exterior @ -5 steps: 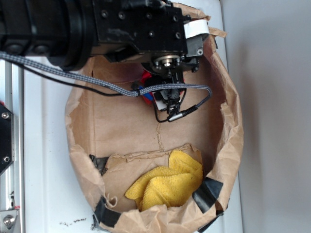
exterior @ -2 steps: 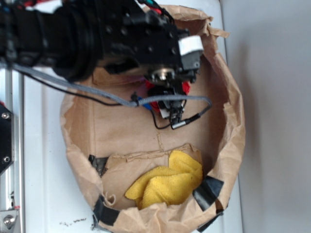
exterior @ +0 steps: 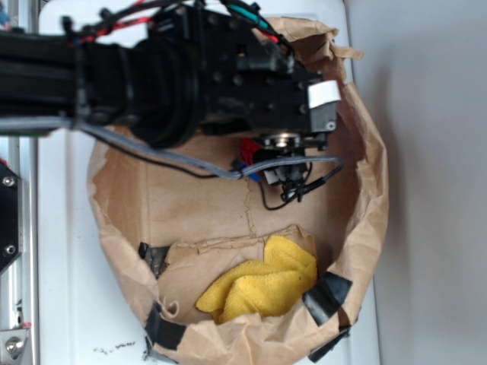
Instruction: Grab the red paper.
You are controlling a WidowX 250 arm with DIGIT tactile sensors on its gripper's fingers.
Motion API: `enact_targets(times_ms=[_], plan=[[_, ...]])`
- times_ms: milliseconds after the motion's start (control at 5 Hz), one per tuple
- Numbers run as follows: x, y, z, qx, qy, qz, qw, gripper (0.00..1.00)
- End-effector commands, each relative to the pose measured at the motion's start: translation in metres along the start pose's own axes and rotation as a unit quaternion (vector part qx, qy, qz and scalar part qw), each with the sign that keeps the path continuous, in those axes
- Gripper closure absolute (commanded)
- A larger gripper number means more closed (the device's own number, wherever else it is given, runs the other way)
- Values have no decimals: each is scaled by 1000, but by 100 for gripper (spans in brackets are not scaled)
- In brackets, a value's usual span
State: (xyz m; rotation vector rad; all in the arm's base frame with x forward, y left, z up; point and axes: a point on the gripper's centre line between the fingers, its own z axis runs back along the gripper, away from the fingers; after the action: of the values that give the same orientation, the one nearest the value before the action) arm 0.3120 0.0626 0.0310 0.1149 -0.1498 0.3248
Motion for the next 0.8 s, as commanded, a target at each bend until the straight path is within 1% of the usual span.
enact_targets(times_ms=[0,200,400,600], plan=[[22,5,7,-6,-5,-2,1000,100],[21,12,46,4,26,32,999,100],[10,13,90,-14,53,17,998,100],[4,4,119,-18,61,-4,998,100]])
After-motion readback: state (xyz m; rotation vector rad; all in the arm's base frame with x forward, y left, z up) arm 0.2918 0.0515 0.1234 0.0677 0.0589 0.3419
